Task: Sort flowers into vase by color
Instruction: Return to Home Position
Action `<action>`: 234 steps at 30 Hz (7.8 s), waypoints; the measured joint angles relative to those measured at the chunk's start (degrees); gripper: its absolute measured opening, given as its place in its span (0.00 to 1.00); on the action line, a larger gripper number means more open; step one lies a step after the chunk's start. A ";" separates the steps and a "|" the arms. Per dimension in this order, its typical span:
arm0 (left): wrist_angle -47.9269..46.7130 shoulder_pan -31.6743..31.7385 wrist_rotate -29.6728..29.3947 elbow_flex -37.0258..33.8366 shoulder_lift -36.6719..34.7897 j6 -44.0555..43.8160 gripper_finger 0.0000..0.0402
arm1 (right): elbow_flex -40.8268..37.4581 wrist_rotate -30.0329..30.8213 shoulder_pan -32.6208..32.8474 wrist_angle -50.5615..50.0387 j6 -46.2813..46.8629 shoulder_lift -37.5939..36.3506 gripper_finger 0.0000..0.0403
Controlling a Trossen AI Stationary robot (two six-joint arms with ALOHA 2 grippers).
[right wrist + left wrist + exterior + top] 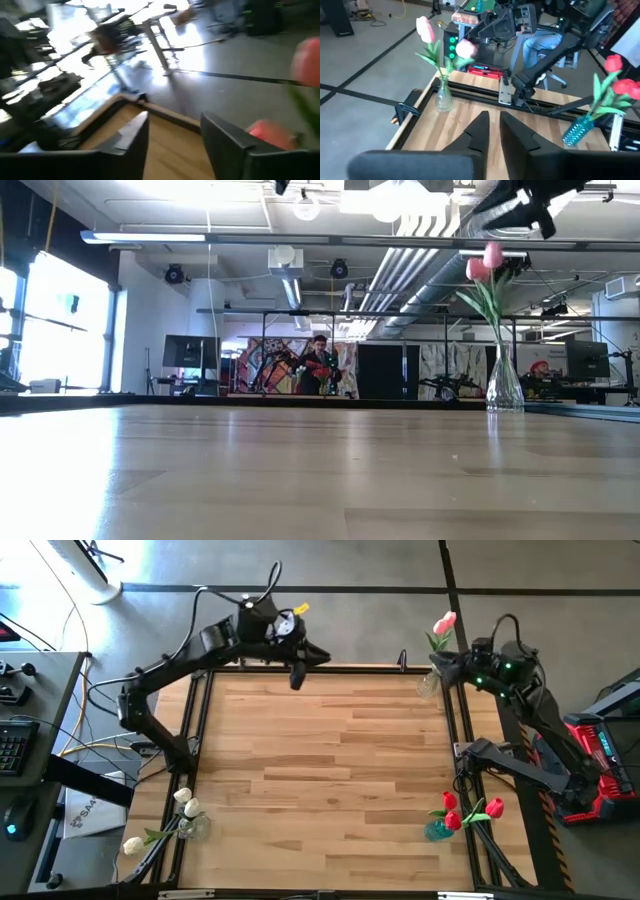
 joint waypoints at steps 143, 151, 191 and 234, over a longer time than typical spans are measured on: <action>64.91 -20.95 -16.05 -104.54 -69.05 0.01 0.00 | -52.37 6.11 41.68 34.51 -2.66 -35.10 0.00; 51.81 -20.66 -16.24 -104.54 -78.82 -0.10 0.00 | -52.37 7.22 41.66 36.43 -3.36 -35.10 0.00; 35.22 -17.69 -13.42 -104.43 -91.04 1.45 0.00 | -52.35 -4.11 41.66 31.69 -6.74 -37.46 0.00; 35.93 -17.69 -11.26 -104.50 -90.89 -4.54 0.00 | -52.35 -6.69 41.66 33.78 -6.79 -37.46 0.00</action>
